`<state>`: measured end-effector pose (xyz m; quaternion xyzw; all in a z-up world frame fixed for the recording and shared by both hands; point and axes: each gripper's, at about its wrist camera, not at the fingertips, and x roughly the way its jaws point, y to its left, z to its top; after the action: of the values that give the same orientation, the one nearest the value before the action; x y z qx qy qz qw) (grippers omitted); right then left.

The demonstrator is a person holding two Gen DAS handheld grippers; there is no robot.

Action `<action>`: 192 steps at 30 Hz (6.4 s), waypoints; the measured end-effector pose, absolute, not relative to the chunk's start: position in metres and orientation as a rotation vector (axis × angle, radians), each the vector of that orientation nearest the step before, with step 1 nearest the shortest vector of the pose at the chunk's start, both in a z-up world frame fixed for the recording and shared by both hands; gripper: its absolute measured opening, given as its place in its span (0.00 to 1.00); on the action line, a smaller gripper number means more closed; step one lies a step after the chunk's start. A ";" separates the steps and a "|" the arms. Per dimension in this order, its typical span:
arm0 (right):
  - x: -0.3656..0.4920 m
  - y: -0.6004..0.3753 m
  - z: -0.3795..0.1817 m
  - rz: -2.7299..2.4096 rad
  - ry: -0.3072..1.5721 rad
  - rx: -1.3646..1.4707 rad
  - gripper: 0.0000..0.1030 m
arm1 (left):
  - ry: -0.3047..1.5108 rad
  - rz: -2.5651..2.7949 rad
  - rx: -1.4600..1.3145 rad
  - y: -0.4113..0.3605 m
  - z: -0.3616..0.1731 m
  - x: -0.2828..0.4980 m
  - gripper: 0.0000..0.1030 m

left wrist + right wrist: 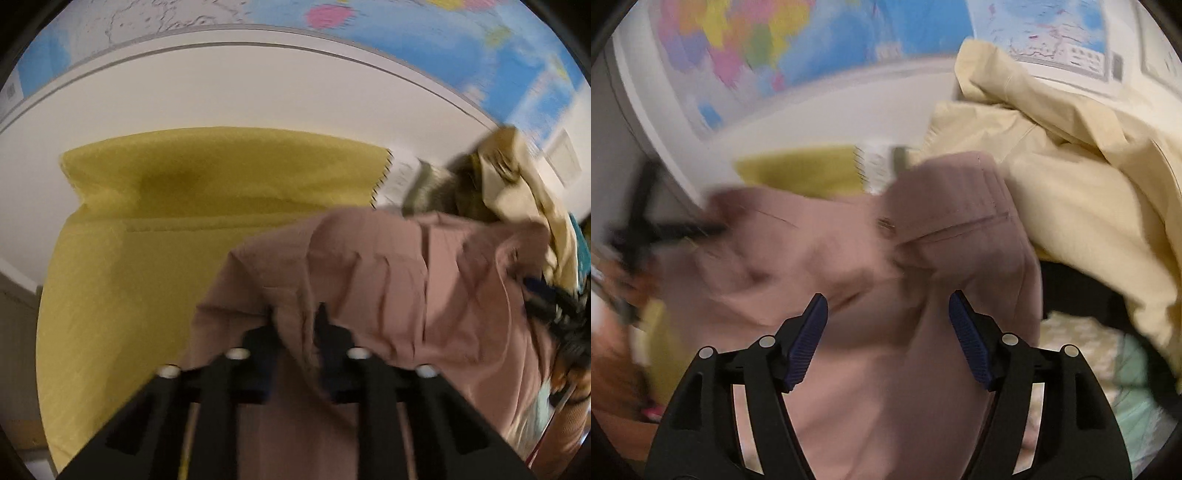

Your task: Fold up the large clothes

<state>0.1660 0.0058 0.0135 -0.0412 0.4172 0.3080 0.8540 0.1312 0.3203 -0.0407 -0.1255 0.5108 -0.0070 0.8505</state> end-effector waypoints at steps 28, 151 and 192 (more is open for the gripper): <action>0.188 -0.044 0.007 0.634 0.869 0.152 0.33 | 0.967 -0.030 -0.128 0.338 -0.049 0.046 0.81; 0.076 -0.088 -0.044 0.698 0.838 0.156 0.40 | 0.956 0.072 -0.436 0.349 -0.078 -0.087 0.76; 0.004 -0.162 -0.068 0.705 0.973 0.652 0.75 | 0.870 -0.206 -0.632 0.285 -0.092 -0.034 0.93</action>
<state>0.0044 -0.1617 -0.0679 0.3014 0.4493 0.3256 0.7754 -0.0335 0.2854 -0.0922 -0.3003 0.4134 -0.0980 0.8540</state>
